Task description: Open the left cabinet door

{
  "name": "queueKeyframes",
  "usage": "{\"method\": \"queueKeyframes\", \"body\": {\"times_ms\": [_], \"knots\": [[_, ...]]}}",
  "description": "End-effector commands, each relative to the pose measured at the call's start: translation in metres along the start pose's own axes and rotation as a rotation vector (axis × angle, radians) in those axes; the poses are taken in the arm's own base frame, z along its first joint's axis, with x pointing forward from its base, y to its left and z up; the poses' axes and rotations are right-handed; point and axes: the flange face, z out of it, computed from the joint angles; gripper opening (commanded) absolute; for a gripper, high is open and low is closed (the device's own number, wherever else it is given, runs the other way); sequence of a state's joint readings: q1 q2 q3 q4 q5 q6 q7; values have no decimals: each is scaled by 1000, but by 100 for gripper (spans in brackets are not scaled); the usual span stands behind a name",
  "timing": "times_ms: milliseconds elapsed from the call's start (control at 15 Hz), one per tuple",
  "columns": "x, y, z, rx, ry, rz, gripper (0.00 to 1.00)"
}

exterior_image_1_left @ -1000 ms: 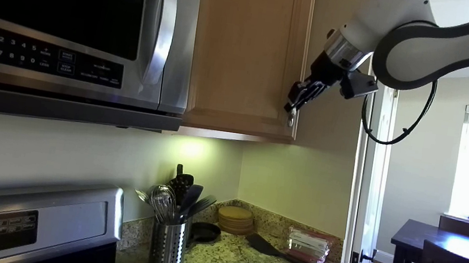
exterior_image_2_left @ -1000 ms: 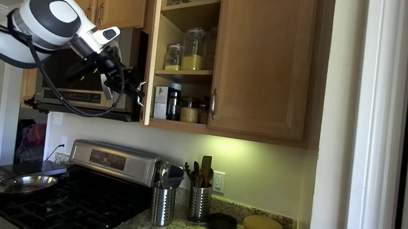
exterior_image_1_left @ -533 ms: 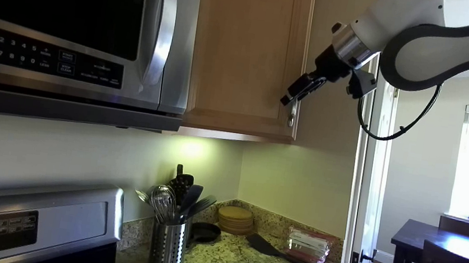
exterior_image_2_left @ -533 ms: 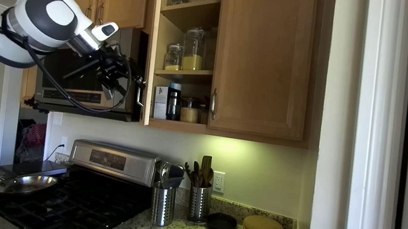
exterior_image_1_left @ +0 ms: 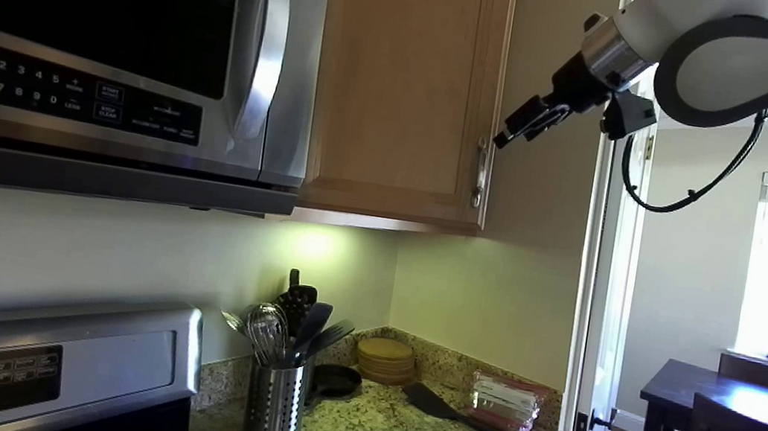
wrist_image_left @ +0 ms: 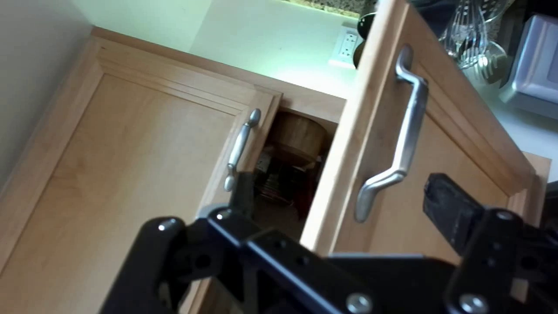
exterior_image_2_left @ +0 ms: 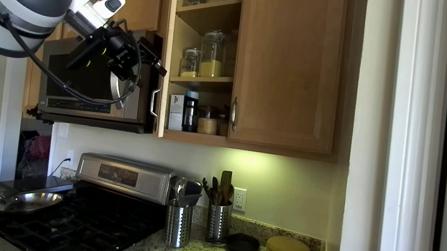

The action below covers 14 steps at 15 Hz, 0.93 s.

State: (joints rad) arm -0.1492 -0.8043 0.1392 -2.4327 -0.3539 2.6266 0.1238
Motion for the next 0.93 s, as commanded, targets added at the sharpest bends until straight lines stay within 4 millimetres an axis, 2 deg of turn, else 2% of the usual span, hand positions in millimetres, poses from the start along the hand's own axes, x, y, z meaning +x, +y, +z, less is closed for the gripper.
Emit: {"method": "queueKeyframes", "body": {"times_ms": [0, 200, 333, 600, 867], "knots": [[-15, 33, -12, -113, -23, 55, 100], [-22, 61, -5, -165, -37, 109, 100], [-29, 75, 12, -165, -40, 149, 100], [-39, 84, 60, -122, -33, 216, 100], [-37, 71, 128, -27, -19, 242, 100]]}}
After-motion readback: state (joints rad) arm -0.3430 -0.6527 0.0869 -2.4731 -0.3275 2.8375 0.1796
